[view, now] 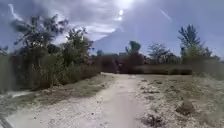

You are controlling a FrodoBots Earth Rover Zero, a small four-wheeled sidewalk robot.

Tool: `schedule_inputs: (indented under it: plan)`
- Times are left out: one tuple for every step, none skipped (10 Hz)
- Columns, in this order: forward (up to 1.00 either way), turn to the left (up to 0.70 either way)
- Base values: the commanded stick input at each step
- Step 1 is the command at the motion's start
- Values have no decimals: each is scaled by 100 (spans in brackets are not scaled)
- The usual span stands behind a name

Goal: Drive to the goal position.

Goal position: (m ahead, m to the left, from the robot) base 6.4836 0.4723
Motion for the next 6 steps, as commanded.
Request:
schedule_inputs:
  plan:
    - [70,0]
    - [70,0]
    - [70,0]
    - [70,0]
    - [70,0]
    - [70,0]
